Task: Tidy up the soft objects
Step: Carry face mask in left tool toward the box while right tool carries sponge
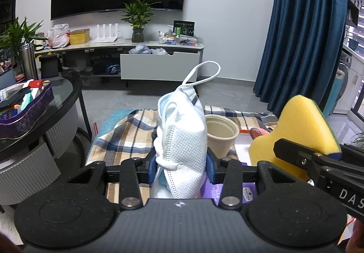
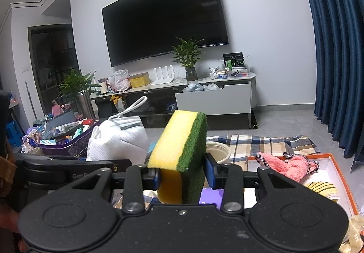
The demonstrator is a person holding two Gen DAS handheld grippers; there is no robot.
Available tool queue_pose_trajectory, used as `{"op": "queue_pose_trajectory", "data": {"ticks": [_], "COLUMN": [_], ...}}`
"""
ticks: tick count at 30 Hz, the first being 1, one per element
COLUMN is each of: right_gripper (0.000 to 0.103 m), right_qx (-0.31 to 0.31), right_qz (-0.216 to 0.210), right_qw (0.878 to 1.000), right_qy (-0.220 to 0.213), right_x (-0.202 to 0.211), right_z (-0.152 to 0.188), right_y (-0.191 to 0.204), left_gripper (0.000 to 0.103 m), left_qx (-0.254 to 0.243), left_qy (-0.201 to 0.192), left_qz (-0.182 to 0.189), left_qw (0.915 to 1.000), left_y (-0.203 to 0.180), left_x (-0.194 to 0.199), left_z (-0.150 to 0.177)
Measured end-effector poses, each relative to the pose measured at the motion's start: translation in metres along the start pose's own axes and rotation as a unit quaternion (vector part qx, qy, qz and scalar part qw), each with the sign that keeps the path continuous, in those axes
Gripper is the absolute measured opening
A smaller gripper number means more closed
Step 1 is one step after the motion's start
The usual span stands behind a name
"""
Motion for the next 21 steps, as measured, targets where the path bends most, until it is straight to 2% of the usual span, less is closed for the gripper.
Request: {"op": "queue_pose_trajectory", "data": {"ticks": [21], "right_gripper": [0.046], "right_qx": [-0.020], "right_qz": [0.034], "right_qw": [0.999], "right_qy": [0.000], "right_x": [0.007], "right_z": [0.005], "right_y": [-0.037], "left_gripper": [0.042], "left_qx": [-0.019], "left_qy": [0.020], "left_qz": [0.031], "left_qw": [0.9991], "left_y": [-0.030], "left_x": [-0.018], "left_z": [0.006]}}
Point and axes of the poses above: each gripper's, at about its wrist camera, not at the fingertips, and x roughly against the way its jaws point, y to its left, z to its underside, the point moved 6 cm from there along -x, roughly the way its jaws point, and after that the axes turned 11 degrees about x, right-handed, at the moved point
